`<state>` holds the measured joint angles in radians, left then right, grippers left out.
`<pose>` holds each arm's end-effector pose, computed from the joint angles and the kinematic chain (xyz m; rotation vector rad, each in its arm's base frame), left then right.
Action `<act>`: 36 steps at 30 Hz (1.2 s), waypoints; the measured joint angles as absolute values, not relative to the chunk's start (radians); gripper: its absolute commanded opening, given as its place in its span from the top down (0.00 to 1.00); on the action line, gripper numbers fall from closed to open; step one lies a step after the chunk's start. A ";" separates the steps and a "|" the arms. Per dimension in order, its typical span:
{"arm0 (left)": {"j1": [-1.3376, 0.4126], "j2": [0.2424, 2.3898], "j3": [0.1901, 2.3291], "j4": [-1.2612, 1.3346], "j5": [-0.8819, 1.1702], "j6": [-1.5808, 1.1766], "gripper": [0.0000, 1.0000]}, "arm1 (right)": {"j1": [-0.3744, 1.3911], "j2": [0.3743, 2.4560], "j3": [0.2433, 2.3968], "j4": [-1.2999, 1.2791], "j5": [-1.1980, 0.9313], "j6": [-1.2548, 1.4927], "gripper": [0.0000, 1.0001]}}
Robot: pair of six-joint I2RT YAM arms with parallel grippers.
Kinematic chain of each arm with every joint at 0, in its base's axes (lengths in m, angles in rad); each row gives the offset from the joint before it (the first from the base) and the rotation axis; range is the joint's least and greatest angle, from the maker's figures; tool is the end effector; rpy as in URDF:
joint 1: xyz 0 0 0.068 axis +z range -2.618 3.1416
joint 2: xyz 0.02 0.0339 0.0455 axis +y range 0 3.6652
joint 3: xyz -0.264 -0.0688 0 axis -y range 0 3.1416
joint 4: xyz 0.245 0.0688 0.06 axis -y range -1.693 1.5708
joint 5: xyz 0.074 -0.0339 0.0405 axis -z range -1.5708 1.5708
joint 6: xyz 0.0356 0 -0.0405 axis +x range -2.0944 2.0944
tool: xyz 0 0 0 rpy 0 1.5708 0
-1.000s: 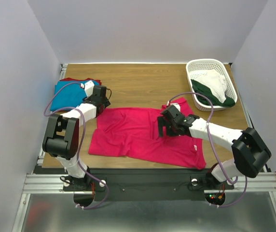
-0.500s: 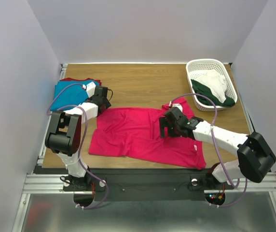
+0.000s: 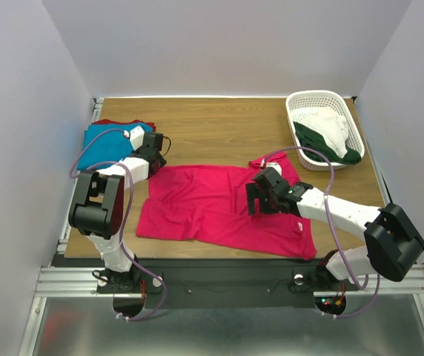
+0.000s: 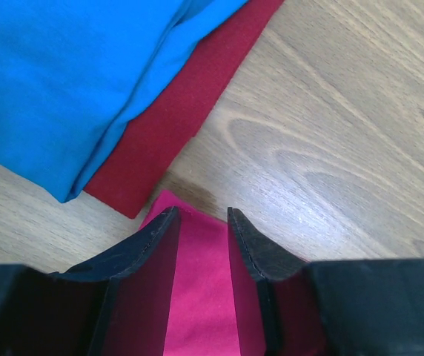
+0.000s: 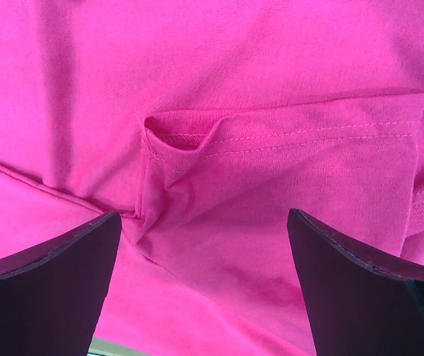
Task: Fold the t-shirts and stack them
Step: Fold the tshirt
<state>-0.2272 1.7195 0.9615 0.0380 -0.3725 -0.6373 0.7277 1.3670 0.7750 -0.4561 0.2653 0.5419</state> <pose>0.3525 -0.0682 0.1791 -0.6388 2.1391 -0.0416 0.1984 0.1643 0.1912 -0.1468 2.5623 0.1312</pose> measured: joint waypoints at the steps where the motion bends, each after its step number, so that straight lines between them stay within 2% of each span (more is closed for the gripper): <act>1: -0.227 1.720 0.961 0.038 -0.372 -0.637 0.55 | 0.728 1.367 0.775 -0.456 0.265 0.542 0.00; 19: -0.217 1.755 0.955 0.041 -0.370 -0.637 0.56 | 0.728 1.348 0.775 -0.455 0.265 0.538 0.00; 24: -0.214 1.755 0.955 0.040 -0.370 -0.638 0.73 | 0.728 1.322 0.770 -0.451 0.265 0.538 0.00; 26: -0.213 1.757 0.955 0.039 -0.370 -0.639 0.85 | 0.728 1.320 0.770 -0.447 0.265 0.538 0.00; 27: -0.213 1.757 0.955 0.040 -0.370 -0.637 0.95 | 0.728 1.320 0.770 -0.445 0.265 0.538 0.00; 28: -0.212 1.758 0.955 0.040 -0.370 -0.636 0.95 | 0.728 1.320 0.770 -0.444 0.265 0.538 0.00; 29: -0.212 1.758 0.955 0.041 -0.370 -0.636 1.00 | 0.728 1.320 0.769 -0.443 0.265 0.538 0.00; 36: -0.209 1.758 0.955 0.042 -0.365 -0.631 1.00 | 0.722 1.327 0.783 -0.446 0.270 0.533 0.00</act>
